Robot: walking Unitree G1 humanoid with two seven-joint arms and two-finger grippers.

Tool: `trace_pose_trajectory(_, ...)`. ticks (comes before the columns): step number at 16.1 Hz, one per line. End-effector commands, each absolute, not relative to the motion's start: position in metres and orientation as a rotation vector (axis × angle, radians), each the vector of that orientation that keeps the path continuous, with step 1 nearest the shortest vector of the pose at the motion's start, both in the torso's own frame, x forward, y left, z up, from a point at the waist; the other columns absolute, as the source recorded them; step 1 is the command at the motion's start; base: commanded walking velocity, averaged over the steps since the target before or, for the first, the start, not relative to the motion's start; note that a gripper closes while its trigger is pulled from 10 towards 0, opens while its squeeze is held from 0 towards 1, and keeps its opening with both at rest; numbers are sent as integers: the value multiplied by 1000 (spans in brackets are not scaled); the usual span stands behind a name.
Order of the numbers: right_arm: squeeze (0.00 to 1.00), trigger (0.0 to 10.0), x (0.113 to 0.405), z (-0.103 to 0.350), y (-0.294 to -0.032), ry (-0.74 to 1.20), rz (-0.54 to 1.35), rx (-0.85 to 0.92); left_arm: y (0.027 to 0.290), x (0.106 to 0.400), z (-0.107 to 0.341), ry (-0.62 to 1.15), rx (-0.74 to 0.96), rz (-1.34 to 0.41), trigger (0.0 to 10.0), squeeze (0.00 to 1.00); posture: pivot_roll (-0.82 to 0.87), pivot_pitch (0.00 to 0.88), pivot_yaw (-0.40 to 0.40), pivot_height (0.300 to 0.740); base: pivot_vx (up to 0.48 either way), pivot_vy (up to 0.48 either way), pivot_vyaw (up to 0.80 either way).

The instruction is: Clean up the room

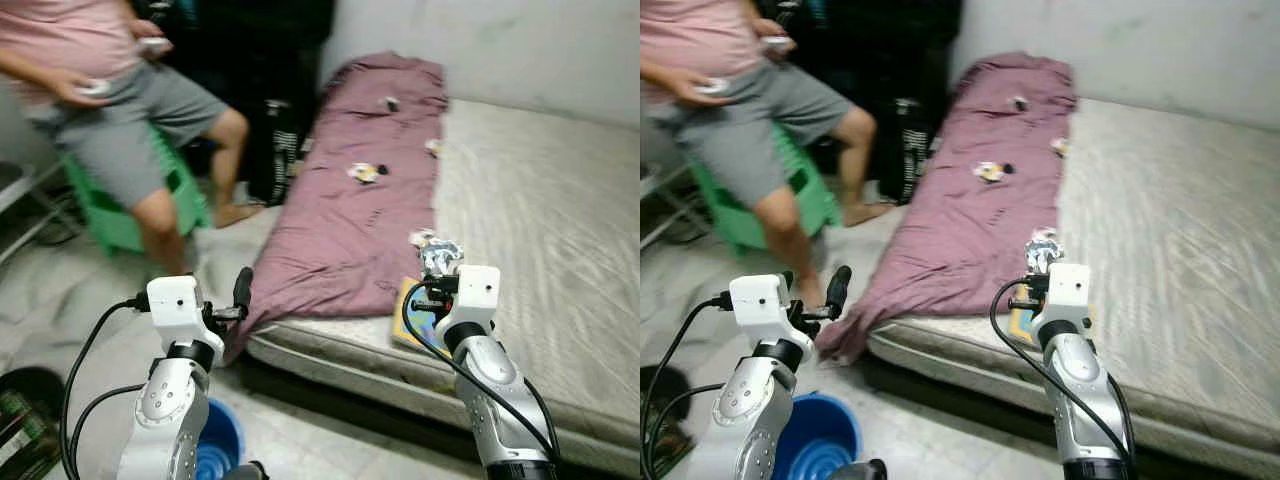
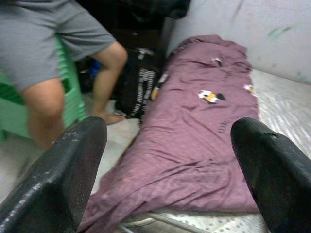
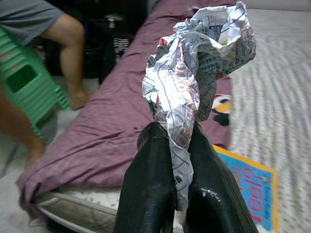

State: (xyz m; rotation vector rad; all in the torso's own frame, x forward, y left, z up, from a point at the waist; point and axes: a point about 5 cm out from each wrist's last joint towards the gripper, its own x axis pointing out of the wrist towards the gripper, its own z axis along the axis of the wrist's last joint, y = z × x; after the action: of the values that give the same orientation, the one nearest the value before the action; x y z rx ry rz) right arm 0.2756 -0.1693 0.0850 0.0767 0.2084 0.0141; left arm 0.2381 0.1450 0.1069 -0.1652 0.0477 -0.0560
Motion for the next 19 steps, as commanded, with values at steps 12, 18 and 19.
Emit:
trace_pose_trajectory(12, 0, 10000, 283, 89, -165, 178, 35, 65, 149, 243, 106, 49, -128, -29, 10000, 0, -58, 5, -18, 740, 0, 0, 800)
trace_pose_trajectory(18, 0, 10000, 283, 88, -165, 178, 38, 62, 147, 243, 105, 50, -129, -32, 10000, 0, -58, 2, -21, 740, 0, 0, 800)
trace_pose_trajectory(19, 0, 10000, 283, 88, -166, 179, 38, 62, 147, 242, 105, 50, -130, -31, 10000, 0, -58, 0, -21, 740, 0, 0, 800)
